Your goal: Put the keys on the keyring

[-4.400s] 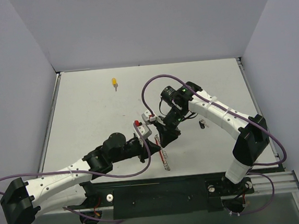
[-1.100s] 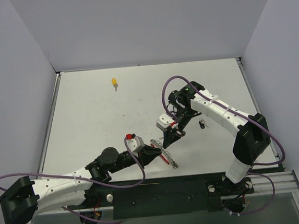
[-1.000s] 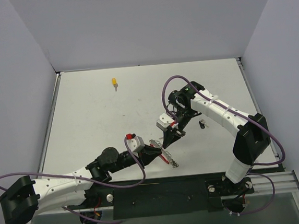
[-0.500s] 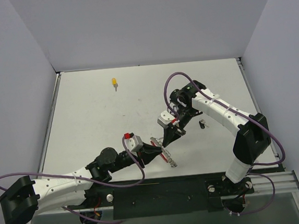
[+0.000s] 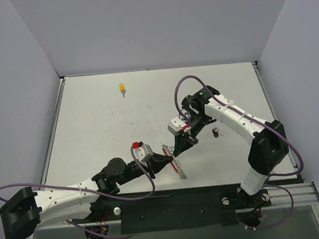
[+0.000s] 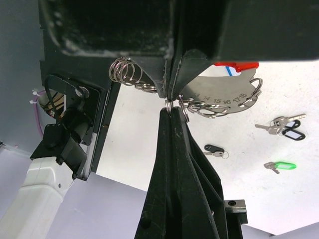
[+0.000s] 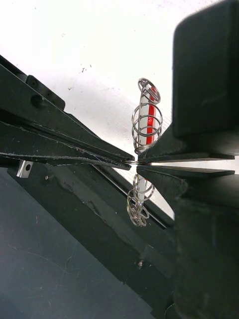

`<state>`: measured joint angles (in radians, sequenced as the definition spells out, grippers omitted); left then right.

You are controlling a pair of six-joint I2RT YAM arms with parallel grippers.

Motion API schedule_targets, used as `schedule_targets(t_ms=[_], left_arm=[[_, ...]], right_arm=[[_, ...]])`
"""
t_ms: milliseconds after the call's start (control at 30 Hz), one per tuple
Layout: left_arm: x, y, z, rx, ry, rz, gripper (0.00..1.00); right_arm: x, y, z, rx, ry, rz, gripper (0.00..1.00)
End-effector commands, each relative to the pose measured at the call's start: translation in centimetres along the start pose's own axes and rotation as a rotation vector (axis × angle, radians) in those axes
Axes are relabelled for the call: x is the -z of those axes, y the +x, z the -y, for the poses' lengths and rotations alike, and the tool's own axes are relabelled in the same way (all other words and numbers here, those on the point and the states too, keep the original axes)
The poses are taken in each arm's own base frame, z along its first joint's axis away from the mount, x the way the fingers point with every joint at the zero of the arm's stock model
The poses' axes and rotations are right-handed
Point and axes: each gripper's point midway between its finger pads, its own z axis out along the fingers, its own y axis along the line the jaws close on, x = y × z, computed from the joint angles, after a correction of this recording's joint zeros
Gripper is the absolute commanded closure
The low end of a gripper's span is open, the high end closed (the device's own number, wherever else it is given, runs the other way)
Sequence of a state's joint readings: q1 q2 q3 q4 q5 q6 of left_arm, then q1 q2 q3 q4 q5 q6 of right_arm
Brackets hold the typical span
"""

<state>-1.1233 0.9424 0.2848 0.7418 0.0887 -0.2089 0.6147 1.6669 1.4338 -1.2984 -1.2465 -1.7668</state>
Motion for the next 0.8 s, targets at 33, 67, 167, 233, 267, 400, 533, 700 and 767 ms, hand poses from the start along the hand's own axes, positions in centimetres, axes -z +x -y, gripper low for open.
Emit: schedule_targets(t_ms=[33,67,167,233,267,400,533,700,767], left_arm=[[-0.5,-2.3,-0.8,-0.027,-0.067,-0.006,1.0],[-0.1,-1.6,-1.1,-0.024,-0.091,-0.056,1.0],[0.2,-2.8,-1.9,-0.041,-0.147,-0.112,1.0],[0.2,-2.8,-1.9,-0.035,-0.145,-0.18,1.0],[0.4,-1.6,-2.4,-0.029,-0.164,-0.244,1.0],[-0.2,-1.2,-1.5,0.012,-0.101,-0.335,1.0],[-0.8,-1.1,-1.3,0.05,-0.08,-0.396,1.0],[-1.0,-1.1,-1.6,0.067,-0.093,-0.421,1.0],[-1.0,-1.4,-1.6,0.068,-0.093,-0.419,1.0]], right_arm=[[0.1,-2.1,-4.1,-0.265,-0.093,0.077,1.0],[0.2,-1.8,-4.3,-0.265,-0.1,0.052,0.96],[0.2,-1.3,-4.5,-0.271,-0.113,0.018,0.87],[0.2,-1.3,-4.6,-0.269,-0.12,0.007,0.8],[0.1,-1.4,-4.7,-0.264,-0.126,0.004,0.78],[-0.2,-1.5,-4.8,-0.269,-0.138,0.004,0.73],[-0.2,-1.7,-4.6,-0.277,-0.134,0.01,0.73],[-0.2,-1.5,-4.5,-0.299,-0.136,0.005,0.73],[-0.2,-1.5,-4.3,-0.31,-0.136,0.002,0.74]])
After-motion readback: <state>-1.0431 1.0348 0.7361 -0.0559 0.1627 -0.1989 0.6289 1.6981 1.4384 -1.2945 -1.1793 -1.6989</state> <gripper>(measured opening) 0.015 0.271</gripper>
